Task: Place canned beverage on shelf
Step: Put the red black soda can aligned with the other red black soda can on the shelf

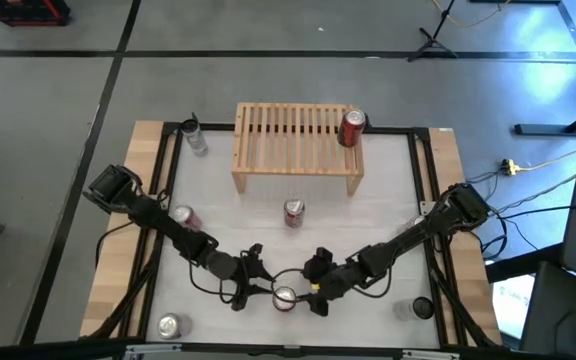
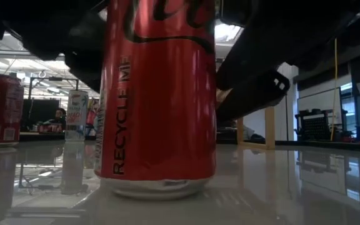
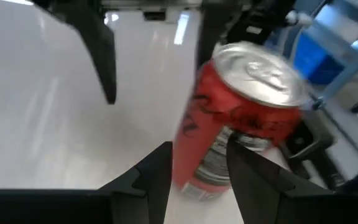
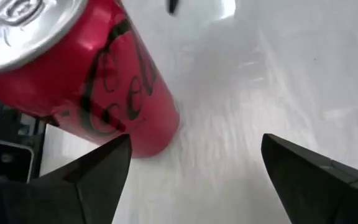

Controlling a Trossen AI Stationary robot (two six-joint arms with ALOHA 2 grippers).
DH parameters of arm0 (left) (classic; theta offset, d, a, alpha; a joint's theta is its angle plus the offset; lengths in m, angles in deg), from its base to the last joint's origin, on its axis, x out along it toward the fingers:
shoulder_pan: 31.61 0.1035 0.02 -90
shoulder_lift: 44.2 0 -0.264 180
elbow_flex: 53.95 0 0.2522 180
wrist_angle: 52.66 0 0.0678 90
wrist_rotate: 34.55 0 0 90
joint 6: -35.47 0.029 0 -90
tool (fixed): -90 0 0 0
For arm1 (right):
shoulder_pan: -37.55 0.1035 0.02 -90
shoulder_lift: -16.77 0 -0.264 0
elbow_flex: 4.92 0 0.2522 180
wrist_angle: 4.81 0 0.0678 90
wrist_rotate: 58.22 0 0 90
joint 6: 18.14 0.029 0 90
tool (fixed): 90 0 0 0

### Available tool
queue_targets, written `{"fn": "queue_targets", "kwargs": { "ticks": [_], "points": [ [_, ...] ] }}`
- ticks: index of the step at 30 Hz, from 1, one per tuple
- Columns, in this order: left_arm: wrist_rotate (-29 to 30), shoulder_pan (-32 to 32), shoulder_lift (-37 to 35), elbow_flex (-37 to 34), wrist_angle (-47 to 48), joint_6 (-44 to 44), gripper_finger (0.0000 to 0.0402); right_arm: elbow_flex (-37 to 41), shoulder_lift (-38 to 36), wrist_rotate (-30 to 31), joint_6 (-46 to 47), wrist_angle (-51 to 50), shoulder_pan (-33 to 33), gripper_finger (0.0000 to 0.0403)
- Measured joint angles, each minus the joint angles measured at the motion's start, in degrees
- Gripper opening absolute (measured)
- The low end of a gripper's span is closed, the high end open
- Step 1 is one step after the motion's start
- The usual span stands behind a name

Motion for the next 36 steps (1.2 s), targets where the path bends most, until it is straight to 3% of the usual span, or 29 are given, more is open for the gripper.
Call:
{"fn": "queue_targets", "kwargs": {
  "ticks": [7, 13, 21, 25, 36],
  "points": [
    [-0.35, -0.92, 0.09, -0.11, 0.44, -1.45, 0.0149, -0.08, -0.02, -1.85, -0.28, 1.54, 4.26, 0.0349],
    [-0.81, -0.86, -0.9, -0.04, -0.19, 0.0, 0.0149, -0.15, 2.5, 2.77, -2.57, 10.07, 6.64, 0.0349],
    [-2.51, -0.86, -0.87, -0.02, 0.27, 0.17, 0.0149, -0.15, 8.25, 14.4, -3.69, 20.58, 6.47, 0.0349],
    [-2.51, -0.86, -0.87, -0.02, 0.12, 0.1, 0.0149, -0.33, 10.27, 15.39, -5.8, 24.93, 6.02, 0.0349],
    [-2.47, -0.66, -0.87, -0.04, -1.08, 0.06, 0.0149, -7.0, 15.03, 17.49, -12.1, 24.49, 4.47, 0.0346]
  ]
}}
